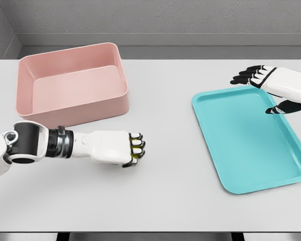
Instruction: Put the tennis from the blue tray into the pink basket with both arms
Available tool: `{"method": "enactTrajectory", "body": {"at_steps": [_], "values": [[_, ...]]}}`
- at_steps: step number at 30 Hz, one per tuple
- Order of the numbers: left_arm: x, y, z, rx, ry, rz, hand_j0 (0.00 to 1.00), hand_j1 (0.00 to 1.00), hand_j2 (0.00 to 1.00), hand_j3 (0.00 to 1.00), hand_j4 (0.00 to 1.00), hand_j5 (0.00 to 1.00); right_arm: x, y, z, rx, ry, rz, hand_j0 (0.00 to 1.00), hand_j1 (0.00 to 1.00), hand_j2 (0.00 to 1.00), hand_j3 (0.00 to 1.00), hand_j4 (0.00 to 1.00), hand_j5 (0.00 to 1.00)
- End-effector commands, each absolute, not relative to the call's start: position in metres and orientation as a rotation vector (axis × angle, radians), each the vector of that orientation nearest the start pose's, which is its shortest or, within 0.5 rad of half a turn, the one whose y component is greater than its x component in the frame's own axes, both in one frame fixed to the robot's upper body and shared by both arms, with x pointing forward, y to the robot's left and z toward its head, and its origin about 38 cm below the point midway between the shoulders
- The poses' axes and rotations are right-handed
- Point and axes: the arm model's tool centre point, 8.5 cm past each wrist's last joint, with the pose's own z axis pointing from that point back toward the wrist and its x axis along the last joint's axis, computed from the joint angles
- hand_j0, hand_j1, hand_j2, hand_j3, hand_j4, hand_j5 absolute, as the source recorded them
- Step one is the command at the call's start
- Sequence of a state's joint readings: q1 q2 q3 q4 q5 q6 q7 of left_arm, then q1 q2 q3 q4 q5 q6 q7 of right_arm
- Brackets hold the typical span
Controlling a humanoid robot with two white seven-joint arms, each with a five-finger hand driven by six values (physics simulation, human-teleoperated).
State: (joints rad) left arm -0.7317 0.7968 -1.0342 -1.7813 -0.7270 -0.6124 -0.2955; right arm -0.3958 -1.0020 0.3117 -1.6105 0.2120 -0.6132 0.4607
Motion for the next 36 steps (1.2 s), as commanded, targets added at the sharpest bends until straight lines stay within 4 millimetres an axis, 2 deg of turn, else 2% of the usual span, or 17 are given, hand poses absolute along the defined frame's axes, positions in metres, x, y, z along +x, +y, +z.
{"method": "enactTrajectory", "body": {"at_steps": [1,5,12,17,19,21,23,25,27,30,31,34,36], "values": [[0.354,0.162,0.188,-0.301,1.687,2.661,0.04,0.04,0.04,0.04,0.04,0.04,0.388,-0.364,0.271,-0.475,-1.585,1.901,1.00,1.00,1.00,1.00,1.00,1.00],[0.361,0.152,0.206,-0.321,1.756,2.598,0.04,0.04,0.04,0.04,0.04,0.04,0.388,-0.364,0.271,-0.475,-1.585,1.901,1.00,1.00,1.00,1.00,1.00,1.00],[0.381,0.145,0.261,-0.500,1.850,2.446,0.05,0.05,0.05,0.05,0.05,0.05,0.388,-0.364,0.271,-0.475,-1.585,1.901,1.00,1.00,1.00,1.00,1.00,1.00],[0.395,0.167,0.297,-0.665,1.914,2.382,0.06,0.06,0.06,0.06,0.06,0.06,0.388,-0.364,0.271,-0.475,-1.585,1.901,1.00,1.00,1.00,1.00,1.00,1.00],[0.401,0.180,0.312,-0.750,1.943,2.359,0.06,0.06,0.06,0.06,0.06,0.06,0.388,-0.364,0.271,-0.475,-1.585,1.901,1.00,1.00,1.00,1.00,1.00,1.00],[0.408,0.199,0.319,-0.828,1.937,2.380,0.06,0.06,0.06,0.06,0.06,0.06,0.388,-0.364,0.271,-0.475,-1.585,1.901,1.00,1.00,1.00,1.00,1.00,1.00],[0.421,0.221,0.317,-0.895,1.927,2.441,0.07,0.07,0.07,0.07,0.07,0.07,0.388,-0.364,0.271,-0.475,-1.585,1.901,1.00,1.00,1.00,1.00,1.00,1.00],[0.436,0.242,0.306,-0.941,1.930,2.524,0.07,0.07,0.07,0.07,0.07,0.07,0.388,-0.364,0.271,-0.475,-1.585,1.901,1.00,1.00,1.00,1.00,1.00,1.00],[0.444,0.253,0.299,-0.968,1.930,2.571,0.07,0.07,0.07,0.07,0.07,0.07,0.388,-0.364,0.271,-0.475,-1.585,1.901,1.00,1.00,1.00,1.00,1.00,1.00],[0.459,0.276,0.280,-1.005,1.933,2.677,0.07,0.07,0.07,0.07,0.07,0.07,0.388,-0.364,0.271,-0.475,-1.585,1.901,1.00,1.00,1.00,1.00,1.00,1.00],[0.460,0.285,0.266,-1.001,1.936,2.730,0.07,0.07,0.07,0.07,0.07,0.07,0.388,-0.364,0.271,-0.475,-1.585,1.901,1.00,1.00,1.00,1.00,1.00,1.00],[0.472,0.309,0.245,-1.029,1.958,2.838,0.08,0.08,0.08,0.08,0.08,0.08,0.388,-0.364,0.271,-0.475,-1.585,1.901,1.00,1.00,1.00,1.00,1.00,1.00],[0.474,0.313,0.239,-1.030,1.956,2.862,0.09,0.09,0.09,0.09,0.09,0.09,0.388,-0.364,0.271,-0.475,-1.585,1.901,1.00,1.00,1.00,1.00,1.00,1.00]]}}
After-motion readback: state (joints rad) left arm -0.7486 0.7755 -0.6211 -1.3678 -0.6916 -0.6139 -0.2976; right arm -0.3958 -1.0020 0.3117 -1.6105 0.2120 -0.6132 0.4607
